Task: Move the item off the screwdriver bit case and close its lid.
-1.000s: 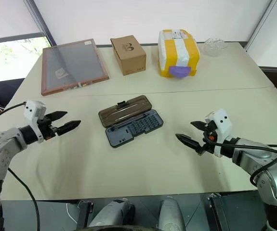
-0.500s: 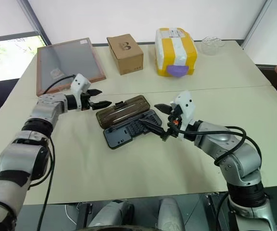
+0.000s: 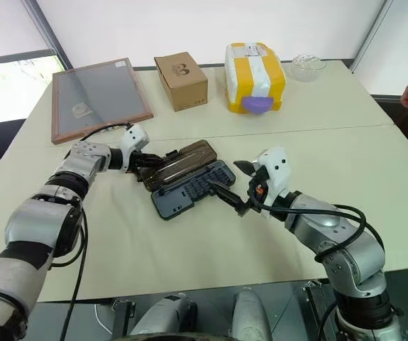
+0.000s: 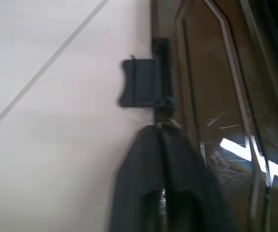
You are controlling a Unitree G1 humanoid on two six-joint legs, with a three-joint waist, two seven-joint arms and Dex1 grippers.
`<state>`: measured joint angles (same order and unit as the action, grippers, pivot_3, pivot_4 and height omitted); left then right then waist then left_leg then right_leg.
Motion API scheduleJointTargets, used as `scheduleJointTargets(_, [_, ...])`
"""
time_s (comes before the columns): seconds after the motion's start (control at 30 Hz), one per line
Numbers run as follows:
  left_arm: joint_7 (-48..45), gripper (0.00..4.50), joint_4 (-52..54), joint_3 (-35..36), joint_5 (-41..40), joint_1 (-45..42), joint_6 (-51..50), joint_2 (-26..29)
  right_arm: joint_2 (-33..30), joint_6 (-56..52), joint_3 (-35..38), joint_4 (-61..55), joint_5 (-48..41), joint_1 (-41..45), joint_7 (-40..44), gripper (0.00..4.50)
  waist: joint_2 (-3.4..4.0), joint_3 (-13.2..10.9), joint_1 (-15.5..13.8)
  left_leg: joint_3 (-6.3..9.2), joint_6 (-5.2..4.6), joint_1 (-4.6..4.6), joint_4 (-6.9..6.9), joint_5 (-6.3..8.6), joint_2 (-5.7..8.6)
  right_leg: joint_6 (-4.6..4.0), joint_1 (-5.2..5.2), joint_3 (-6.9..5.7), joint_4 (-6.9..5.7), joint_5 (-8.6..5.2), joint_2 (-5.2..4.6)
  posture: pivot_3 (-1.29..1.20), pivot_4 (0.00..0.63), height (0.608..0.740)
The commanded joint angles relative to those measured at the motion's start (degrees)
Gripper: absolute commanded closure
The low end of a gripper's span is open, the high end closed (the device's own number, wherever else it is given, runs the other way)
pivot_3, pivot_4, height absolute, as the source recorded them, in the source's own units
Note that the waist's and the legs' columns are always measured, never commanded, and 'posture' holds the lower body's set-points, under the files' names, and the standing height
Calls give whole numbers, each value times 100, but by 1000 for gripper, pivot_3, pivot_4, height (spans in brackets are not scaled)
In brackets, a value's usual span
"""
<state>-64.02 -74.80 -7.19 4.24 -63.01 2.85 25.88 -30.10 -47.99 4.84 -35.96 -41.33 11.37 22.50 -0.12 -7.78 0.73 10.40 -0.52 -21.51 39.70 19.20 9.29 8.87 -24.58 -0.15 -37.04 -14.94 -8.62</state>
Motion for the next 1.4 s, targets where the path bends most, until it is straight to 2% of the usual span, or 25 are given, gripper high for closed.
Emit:
scheduleJointTargets(0.03, [-379, 4454, -130, -194, 335, 153, -62, 60, -92, 60, 161, -242, -56, 20, 20, 0, 0, 0, 1, 0, -1, 0, 1, 1, 0, 0, 0, 0, -1, 0, 0, 0, 150, 740])
scheduleJointTargets(0.2, [-489, 4454, -38, -219, 434, 93, 355, 26, -506, -62, 521, -223, -262, -112, 304, 0, 0, 0, -6, 0, -3, 0, 1, 2, 1, 0, 0, 0, -2, 0, -1, 0, 150, 740])
scheduleJointTargets(0.33, [-588, 4454, 115, -321, 562, -107, 1260, -120, -1289, -353, 997, -337, -749, -526, 993, 0, -3, -1, -59, 2, -5, -5, 3, 3, 3, 0, 0, 0, 1, 0, -2, 0, 150, 740])
scheduleJointTargets(0.47, [-596, 4454, 186, -866, 1151, -269, 2557, -179, -1945, -477, 1375, -365, -996, -994, 1546, 0, -11, -7, -143, 1, -8, -15, 17, 5, 5, 0, 0, 0, 5, 0, -4, 0, 150, 740])
scheduleJointTargets(0.57, [-865, 4454, 119, -830, 1066, -401, 2654, -355, -2154, -447, 1497, -350, -1010, -1185, 1707, 0, -14, -8, -159, 0, -10, -29, 34, 6, 5, 0, 0, -1, 9, 0, -4, 0, 150, 740])
scheduleJointTargets(0.7, [-1330, 4454, 142, -784, 971, -366, 2610, -513, -2107, -373, 1525, -374, -927, -1271, 1601, 0, -15, -9, -145, 1, -13, -31, 35, 8, 5, 0, -2, -1, 7, 0, -5, 0, 150, 740])
scheduleJointTargets(1.0, [-1443, 4454, 281, -711, 933, -154, 2455, -355, -1808, -294, 1306, -499, -889, -1351, 1306, 0, -16, -9, -142, 0, -13, -39, 37, 8, 4, 0, -11, -1, 4, 0, -4, 0, 150, 740])
scheduleJointTargets(1.4, [-1678, 4454, 518, -638, 727, -60, 2074, -222, -1816, -121, 999, -162, -712, -1029, 1474, 0, -16, -9, -136, 1, -13, -38, 37, 8, 3, 0, -12, -2, 2, 0, -2, 0, 150, 740])
